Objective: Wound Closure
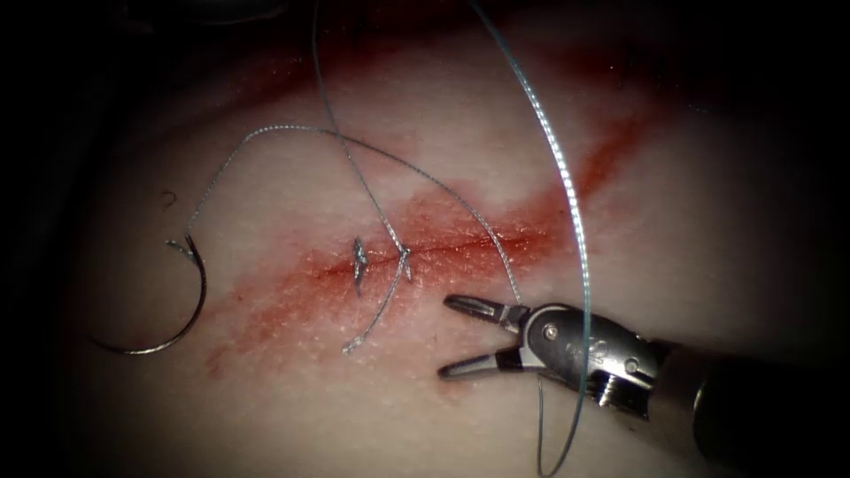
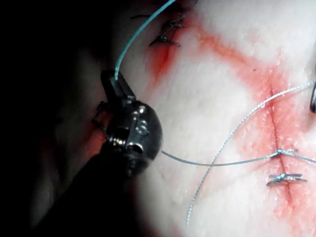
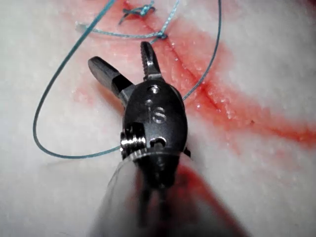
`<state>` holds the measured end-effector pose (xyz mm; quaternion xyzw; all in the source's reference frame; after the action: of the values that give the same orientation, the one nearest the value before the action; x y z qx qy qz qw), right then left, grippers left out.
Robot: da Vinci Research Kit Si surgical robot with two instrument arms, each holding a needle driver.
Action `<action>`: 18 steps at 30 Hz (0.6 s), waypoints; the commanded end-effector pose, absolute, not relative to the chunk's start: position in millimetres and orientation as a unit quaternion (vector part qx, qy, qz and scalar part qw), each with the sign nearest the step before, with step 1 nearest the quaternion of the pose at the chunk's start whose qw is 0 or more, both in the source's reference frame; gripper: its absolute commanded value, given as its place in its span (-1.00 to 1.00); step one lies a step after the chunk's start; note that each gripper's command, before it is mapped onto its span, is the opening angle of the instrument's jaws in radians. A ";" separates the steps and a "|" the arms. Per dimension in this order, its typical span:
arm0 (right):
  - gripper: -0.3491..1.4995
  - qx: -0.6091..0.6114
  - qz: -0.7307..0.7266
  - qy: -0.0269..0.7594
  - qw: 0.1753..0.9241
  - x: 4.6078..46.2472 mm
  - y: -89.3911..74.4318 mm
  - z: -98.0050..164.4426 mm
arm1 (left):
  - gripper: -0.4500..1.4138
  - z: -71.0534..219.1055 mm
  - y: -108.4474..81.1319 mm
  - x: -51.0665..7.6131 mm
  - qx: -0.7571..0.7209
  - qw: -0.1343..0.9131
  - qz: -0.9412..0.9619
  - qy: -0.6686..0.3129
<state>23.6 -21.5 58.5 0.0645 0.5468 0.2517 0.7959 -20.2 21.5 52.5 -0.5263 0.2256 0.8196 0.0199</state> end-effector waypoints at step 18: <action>0.81 0.060 0.317 0.527 0.786 30.4 -15.3 63.5 | -1.00 48.1 19.2 -22.3 -0.520 0.017 0.822 0.232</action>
<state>29.4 -15.0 63.0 0.0589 0.5255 0.3177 0.7870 -21.9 18.8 47.3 -0.5192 0.2318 0.8224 0.0178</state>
